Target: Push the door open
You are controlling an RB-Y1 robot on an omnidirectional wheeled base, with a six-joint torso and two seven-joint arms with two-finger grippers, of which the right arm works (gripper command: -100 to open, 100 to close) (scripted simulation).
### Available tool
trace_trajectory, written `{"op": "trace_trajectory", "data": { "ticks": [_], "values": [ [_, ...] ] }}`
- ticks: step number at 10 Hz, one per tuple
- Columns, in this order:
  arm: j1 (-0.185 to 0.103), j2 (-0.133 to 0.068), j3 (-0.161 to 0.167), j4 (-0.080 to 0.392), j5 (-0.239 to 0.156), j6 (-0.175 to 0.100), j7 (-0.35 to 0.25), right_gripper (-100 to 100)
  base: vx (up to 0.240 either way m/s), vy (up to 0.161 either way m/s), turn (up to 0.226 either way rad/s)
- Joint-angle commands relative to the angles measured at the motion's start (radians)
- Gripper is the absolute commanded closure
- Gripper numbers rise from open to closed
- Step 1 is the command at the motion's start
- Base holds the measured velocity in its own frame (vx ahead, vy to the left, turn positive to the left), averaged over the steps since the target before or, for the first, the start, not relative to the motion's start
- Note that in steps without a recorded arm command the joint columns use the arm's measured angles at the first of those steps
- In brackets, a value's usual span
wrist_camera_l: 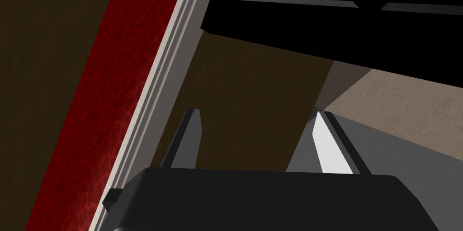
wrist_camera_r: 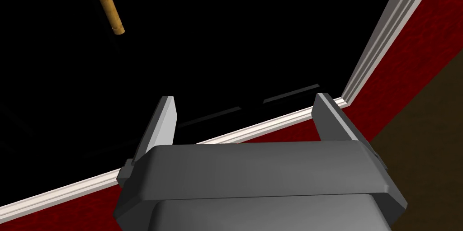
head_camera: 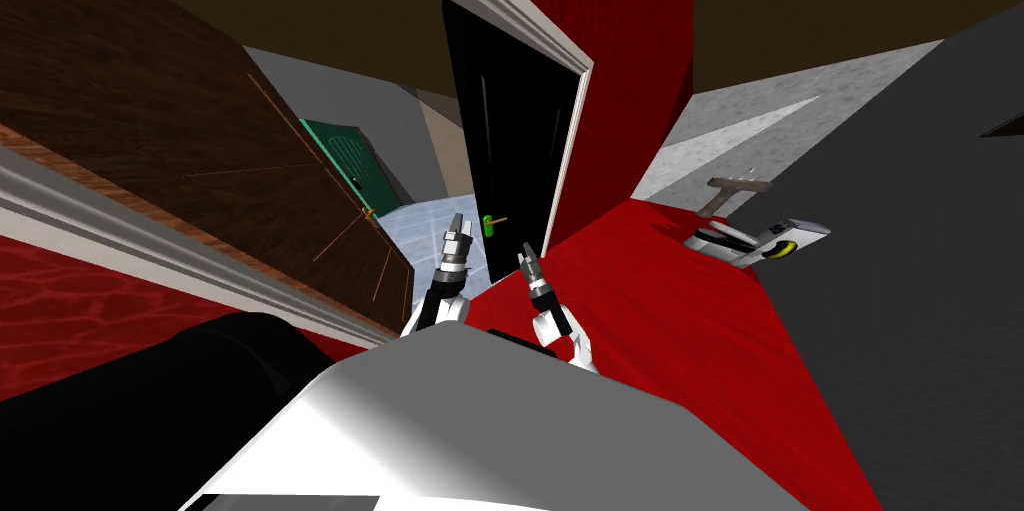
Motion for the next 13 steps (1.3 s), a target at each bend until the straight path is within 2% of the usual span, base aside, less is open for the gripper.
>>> {"op": "trace_trajectory", "data": {
  "ticks": [1, 3, 4, 7, 13],
  "values": [
    [-0.025, 0.004, 0.022, 0.034, 0.0, 0.01, -0.007, -100, 0.148, 0.04, -0.043],
    [-0.048, 0.004, 0.049, 0.068, 0.0, 0.017, -0.015, -100, 0.105, 0.01, -0.038],
    [-0.069, 0.005, 0.074, 0.1, 0.0, 0.024, -0.023, -100, 0.114, 0.033, -0.062],
    [-0.1, 0.006, 0.109, 0.145, 0.0, 0.033, -0.034, -100, 0.126, 0.026, -0.04],
    [-0.2, 0.014, 0.226, 0.295, 0.0, 0.063, -0.072, -100, 0.177, 0.033, -0.055]
  ]
}}
